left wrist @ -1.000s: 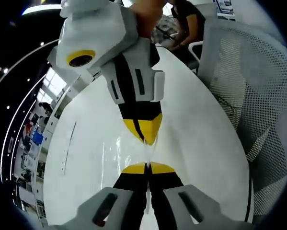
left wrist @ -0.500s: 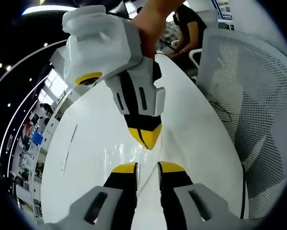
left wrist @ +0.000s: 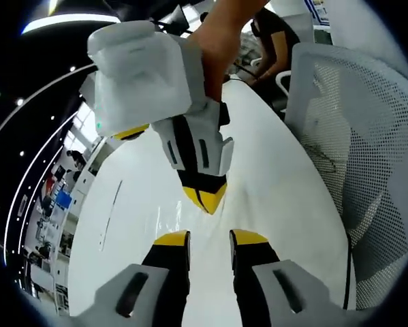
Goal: Open the resealable bag by pulling the two sides of the seal apart until the entire bag opening is separated and visibly accessible.
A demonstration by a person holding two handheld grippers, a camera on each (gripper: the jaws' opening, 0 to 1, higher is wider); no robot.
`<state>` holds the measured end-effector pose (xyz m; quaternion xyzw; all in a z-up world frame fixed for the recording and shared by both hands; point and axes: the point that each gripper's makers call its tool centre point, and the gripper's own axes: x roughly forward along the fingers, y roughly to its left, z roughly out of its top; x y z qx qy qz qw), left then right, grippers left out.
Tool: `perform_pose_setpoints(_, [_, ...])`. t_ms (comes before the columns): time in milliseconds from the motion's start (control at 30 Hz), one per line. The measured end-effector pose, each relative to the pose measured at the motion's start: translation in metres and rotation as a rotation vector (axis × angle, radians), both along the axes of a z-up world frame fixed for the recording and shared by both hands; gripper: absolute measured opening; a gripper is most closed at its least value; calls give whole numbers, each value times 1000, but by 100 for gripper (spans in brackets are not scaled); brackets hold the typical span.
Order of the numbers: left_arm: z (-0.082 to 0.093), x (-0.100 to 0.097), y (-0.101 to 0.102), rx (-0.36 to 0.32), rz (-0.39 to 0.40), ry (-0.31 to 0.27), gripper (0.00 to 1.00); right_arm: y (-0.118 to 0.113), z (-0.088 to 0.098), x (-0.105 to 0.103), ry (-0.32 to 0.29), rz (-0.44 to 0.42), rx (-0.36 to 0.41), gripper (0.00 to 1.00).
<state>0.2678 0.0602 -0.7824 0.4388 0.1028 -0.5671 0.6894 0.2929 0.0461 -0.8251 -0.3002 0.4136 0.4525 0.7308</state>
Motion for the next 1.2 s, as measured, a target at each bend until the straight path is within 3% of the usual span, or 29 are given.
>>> perform_pose_setpoints(100, [-9,-3,-1,51,-17,-17,17,7,5,-1,-5,12,17,0])
perform_pose_setpoints(200, [-19,1,1,87,12,9,18,13,13,1,-33,33,33,0])
perform_pose_setpoints(433, [-15,21,0,107,74,3,16,16,38,13,-102,5,98,0])
perform_pose_setpoints(567, [-16,27,1,145,77,-25,8,17,59,29,-187,-25,135,0])
perform_pose_setpoints(667, [-14,30,0,149,95,-28,10,16,74,39,-263,-22,148,0])
perform_pose_setpoints(1033, [2,41,-5,134,119,-68,1,13,120,62,-456,-67,225,0])
perform_pose_setpoints(1100, [8,45,-7,122,132,-74,0,10,134,68,-528,-67,228,0])
perform_pose_setpoints(1200, [14,48,-11,115,126,-102,0,9,145,70,-558,-75,251,0])
